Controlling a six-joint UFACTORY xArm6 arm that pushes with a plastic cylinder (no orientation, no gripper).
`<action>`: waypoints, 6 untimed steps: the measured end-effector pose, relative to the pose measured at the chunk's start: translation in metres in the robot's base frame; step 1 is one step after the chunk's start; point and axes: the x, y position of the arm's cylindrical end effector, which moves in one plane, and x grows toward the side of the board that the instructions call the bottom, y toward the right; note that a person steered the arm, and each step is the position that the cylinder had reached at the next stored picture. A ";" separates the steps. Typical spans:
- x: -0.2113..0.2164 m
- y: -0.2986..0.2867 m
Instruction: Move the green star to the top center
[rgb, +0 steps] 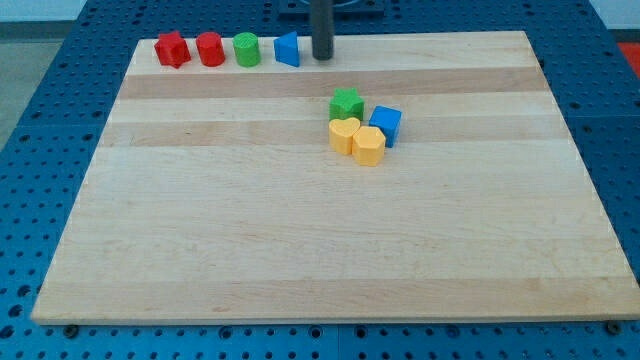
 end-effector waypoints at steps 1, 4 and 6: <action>0.020 0.040; 0.058 -0.040; 0.134 -0.073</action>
